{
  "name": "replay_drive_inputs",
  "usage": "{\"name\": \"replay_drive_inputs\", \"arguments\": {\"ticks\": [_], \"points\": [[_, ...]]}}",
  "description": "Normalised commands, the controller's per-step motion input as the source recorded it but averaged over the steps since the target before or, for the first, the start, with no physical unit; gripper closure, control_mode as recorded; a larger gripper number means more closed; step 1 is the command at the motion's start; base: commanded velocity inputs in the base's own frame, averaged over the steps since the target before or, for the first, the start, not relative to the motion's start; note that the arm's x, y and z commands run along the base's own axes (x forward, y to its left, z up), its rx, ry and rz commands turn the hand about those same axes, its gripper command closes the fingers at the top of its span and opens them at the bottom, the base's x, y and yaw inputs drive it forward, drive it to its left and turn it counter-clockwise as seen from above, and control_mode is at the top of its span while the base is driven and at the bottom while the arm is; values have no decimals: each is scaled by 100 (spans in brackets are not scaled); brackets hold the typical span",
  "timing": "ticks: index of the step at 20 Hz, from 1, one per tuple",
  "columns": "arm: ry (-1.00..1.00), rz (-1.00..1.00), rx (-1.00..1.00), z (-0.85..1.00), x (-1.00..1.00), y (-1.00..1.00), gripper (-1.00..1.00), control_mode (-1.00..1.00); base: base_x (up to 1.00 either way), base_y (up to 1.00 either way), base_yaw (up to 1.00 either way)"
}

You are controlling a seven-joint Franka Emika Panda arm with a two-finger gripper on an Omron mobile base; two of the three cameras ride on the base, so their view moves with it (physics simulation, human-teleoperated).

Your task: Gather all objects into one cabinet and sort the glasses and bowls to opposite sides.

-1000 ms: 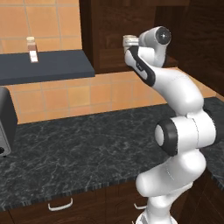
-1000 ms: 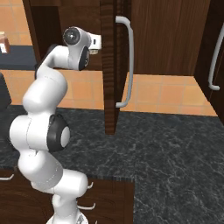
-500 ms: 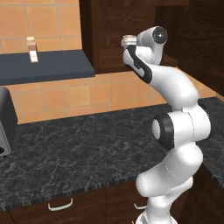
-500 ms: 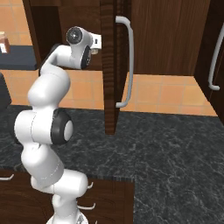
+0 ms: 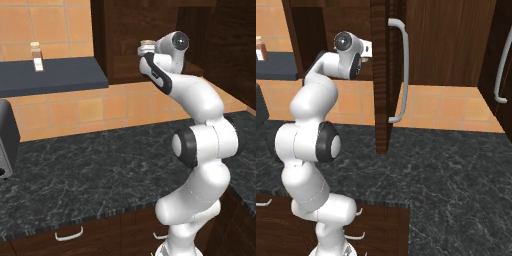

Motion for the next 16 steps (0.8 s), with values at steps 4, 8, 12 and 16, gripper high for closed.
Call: {"name": "replay_drive_inputs", "arguments": {"ticks": [4,8,12,16], "points": [[0,0,0,0,14,0,-100,-100,0,0,0],[0,0,0,0,4,0,-100,-100,0,0,0],[0,0,0,0,0,0,-100,-100,0,0,0],[0,0,0,0,0,0,100,-100,0,0,0]]}}
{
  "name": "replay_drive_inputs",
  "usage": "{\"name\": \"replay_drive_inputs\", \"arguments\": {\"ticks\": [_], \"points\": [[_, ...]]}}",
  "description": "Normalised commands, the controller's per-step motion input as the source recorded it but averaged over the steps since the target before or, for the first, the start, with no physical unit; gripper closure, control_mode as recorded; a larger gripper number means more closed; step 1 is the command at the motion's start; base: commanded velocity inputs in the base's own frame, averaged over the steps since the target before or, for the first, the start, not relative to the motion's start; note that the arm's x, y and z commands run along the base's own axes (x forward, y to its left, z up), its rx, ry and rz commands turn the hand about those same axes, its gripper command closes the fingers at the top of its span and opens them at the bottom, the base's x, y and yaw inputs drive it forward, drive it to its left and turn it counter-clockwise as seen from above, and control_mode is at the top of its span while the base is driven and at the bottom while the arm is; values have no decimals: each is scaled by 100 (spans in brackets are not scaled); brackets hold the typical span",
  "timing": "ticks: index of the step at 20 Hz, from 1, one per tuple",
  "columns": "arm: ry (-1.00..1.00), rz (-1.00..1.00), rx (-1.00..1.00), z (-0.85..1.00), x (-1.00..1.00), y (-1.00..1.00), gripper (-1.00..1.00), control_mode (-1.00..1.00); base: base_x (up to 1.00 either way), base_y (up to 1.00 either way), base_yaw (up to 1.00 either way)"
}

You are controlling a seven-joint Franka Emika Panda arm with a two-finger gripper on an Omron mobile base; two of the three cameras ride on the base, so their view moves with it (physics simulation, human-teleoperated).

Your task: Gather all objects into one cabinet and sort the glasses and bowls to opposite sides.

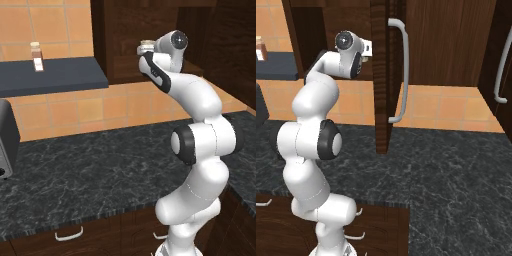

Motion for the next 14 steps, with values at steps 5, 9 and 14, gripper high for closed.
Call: {"name": "replay_drive_inputs", "arguments": {"ticks": [5,9,14], "points": [[0,0,0,0,0,0,100,-100,0,0,0],[0,0,0,0,0,0,100,-100,0,0,0],[0,0,0,0,0,0,100,-100,0,0,0]]}}
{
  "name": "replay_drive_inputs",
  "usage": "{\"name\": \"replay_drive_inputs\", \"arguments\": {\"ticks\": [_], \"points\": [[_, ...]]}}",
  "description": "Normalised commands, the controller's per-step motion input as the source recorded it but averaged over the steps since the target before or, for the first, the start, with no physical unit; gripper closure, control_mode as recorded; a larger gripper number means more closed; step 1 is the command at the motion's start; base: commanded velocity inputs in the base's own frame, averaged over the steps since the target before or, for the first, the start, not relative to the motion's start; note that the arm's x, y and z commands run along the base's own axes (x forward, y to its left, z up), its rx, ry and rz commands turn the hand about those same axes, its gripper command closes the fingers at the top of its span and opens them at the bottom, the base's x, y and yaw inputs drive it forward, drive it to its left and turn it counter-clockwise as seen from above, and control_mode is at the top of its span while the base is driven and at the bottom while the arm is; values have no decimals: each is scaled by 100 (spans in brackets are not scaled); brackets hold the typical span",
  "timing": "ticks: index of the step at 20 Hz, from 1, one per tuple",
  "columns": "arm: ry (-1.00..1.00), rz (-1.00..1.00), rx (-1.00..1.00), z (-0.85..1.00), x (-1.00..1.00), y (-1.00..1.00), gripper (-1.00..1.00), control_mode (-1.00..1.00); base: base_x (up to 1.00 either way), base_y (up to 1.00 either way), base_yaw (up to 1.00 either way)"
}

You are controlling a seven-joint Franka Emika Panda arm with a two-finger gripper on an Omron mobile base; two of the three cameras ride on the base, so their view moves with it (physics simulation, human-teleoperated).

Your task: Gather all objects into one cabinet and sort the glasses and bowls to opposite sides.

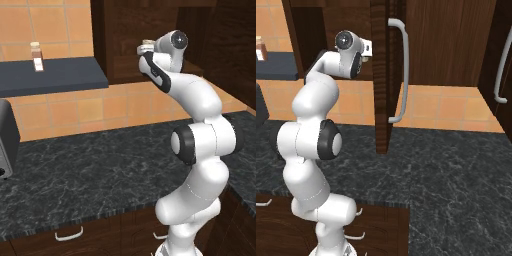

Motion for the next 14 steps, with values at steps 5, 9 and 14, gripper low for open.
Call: {"name": "replay_drive_inputs", "arguments": {"ticks": [5,9,14], "points": [[-5,-2,0,0,-12,1,100,-100,0,0,0],[-3,0,0,0,-73,0,100,-100,0,0,0],[0,0,-5,6,-100,2,100,-100,0,0,0]]}}
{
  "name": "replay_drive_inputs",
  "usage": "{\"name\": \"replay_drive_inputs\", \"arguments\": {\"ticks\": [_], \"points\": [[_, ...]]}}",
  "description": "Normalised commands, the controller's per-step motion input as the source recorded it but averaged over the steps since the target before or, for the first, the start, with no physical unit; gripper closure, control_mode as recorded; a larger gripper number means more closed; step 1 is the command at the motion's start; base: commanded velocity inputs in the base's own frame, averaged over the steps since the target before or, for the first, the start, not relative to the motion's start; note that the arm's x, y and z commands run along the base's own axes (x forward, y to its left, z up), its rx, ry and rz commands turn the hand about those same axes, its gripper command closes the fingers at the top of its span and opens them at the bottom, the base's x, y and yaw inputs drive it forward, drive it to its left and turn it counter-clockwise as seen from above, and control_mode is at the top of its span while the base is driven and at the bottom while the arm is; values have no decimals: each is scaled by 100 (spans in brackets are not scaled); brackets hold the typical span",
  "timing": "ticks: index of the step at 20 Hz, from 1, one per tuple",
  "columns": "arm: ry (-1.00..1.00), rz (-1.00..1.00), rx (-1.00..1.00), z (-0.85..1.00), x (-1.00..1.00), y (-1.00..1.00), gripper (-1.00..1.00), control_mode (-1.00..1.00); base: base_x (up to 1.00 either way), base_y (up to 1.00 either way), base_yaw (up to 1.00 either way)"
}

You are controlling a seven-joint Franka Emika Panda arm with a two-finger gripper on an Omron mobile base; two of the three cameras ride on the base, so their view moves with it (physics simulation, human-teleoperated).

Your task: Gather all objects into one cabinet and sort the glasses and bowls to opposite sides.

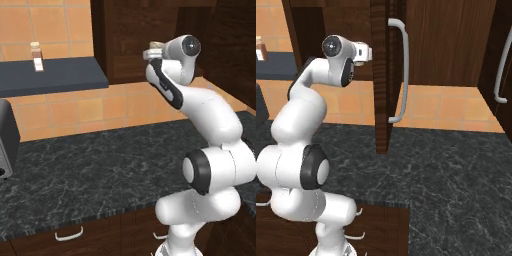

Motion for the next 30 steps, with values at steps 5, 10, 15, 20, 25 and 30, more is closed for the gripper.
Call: {"name": "replay_drive_inputs", "arguments": {"ticks": [5,10,15,20,25,30], "points": [[2,0,-9,15,-100,17,100,-100,0,0,0],[15,-3,-10,12,-98,26,100,-100,0,0,0],[17,-9,0,4,-97,0,100,-100,0,0,0],[-6,-2,0,-2,-100,-2,100,-100,0,0,0],[-12,6,1,0,-100,-16,100,-100,0,0,0],[-1,16,0,-1,-100,-2,100,-100,0,0,0]]}}
